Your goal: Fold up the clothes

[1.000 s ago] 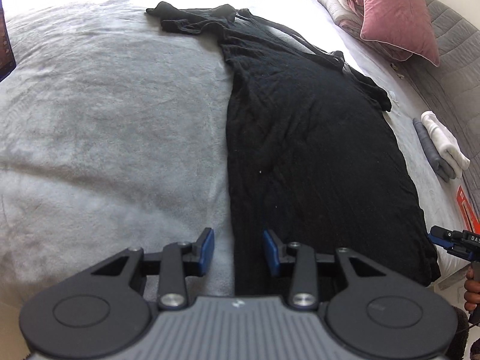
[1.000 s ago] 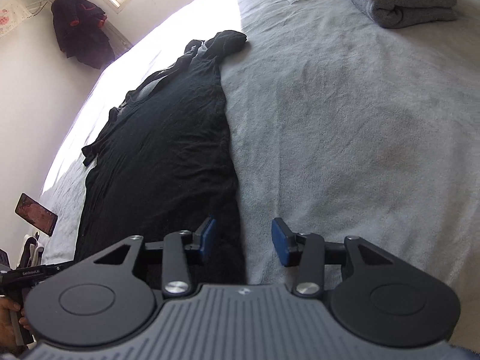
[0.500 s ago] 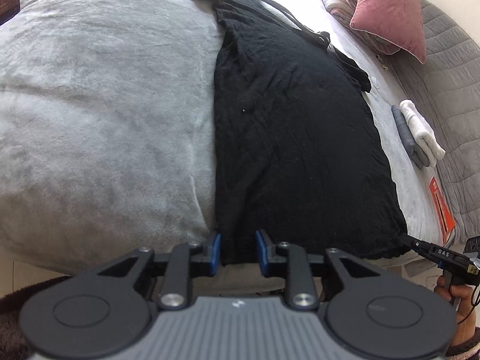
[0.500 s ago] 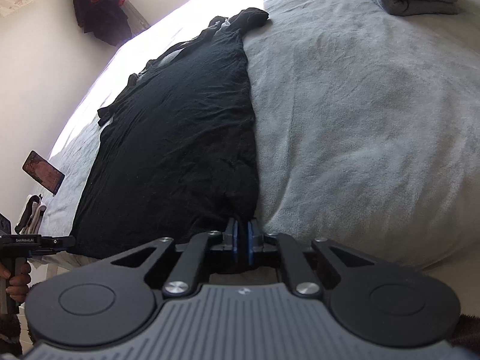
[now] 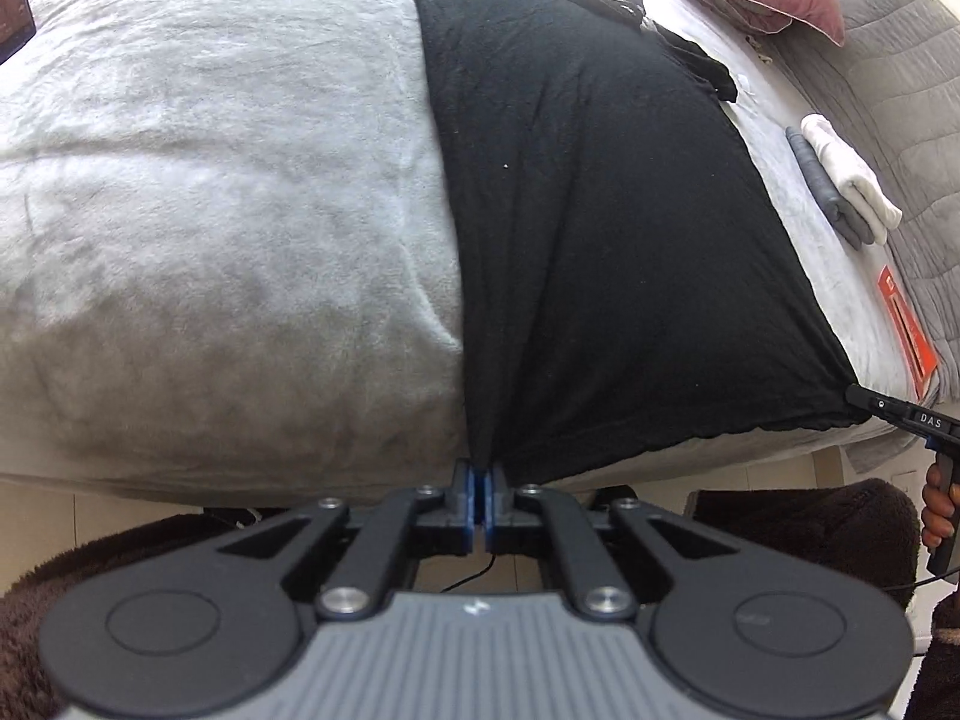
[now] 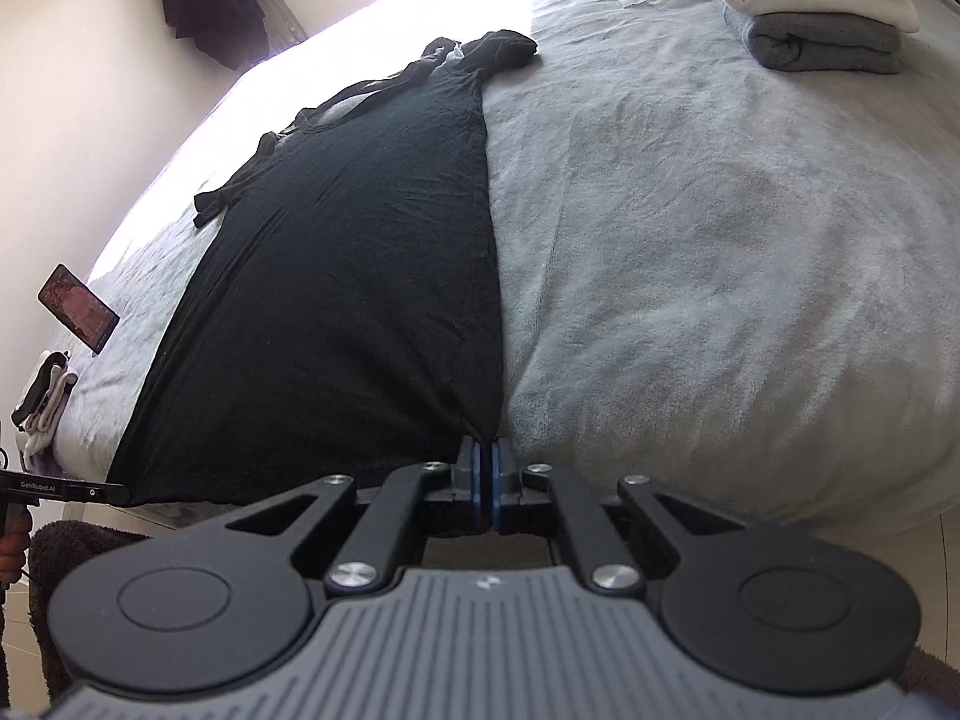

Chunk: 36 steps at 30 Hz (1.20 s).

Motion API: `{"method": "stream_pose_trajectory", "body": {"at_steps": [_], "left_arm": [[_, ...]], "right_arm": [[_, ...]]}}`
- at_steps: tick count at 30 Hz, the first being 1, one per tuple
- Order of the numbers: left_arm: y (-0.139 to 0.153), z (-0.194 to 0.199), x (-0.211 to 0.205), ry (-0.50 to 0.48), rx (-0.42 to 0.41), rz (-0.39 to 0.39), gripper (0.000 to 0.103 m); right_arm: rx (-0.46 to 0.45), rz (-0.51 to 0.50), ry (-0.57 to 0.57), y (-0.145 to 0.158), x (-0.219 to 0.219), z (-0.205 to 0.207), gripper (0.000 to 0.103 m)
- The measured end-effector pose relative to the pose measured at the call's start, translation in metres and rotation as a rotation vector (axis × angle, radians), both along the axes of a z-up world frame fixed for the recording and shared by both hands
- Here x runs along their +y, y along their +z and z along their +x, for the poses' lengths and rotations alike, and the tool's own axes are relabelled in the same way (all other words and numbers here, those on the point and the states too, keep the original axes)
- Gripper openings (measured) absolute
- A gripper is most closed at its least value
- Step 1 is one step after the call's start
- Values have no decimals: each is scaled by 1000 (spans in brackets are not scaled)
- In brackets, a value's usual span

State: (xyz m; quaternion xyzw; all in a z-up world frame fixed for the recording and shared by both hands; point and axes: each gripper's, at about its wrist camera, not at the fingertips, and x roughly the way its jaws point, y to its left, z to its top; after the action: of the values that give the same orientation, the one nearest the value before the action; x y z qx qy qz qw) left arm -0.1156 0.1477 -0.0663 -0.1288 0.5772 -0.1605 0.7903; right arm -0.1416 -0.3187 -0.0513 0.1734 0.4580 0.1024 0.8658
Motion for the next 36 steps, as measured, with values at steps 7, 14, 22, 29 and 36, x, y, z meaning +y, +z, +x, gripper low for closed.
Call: {"method": "stream_pose_trajectory", "body": {"at_steps": [7, 14, 22, 29, 36], "left_arm": [[-2, 8, -6, -28, 10, 26, 8], [19, 16, 11, 19, -64, 11, 38], [40, 53, -13, 46, -213, 28, 44], [44, 107, -53, -7, -265, 79, 48], [49, 162, -91, -61, -308, 132, 48]], "right_arm": [[10, -27, 8, -11, 2, 1, 12], [-46, -66, 9, 9, 0, 8, 49], [-118, -137, 71, 21, 32, 50, 49], [-143, -164, 141, 26, 71, 103, 49], [-181, -192, 165, 36, 90, 164, 49]]}}
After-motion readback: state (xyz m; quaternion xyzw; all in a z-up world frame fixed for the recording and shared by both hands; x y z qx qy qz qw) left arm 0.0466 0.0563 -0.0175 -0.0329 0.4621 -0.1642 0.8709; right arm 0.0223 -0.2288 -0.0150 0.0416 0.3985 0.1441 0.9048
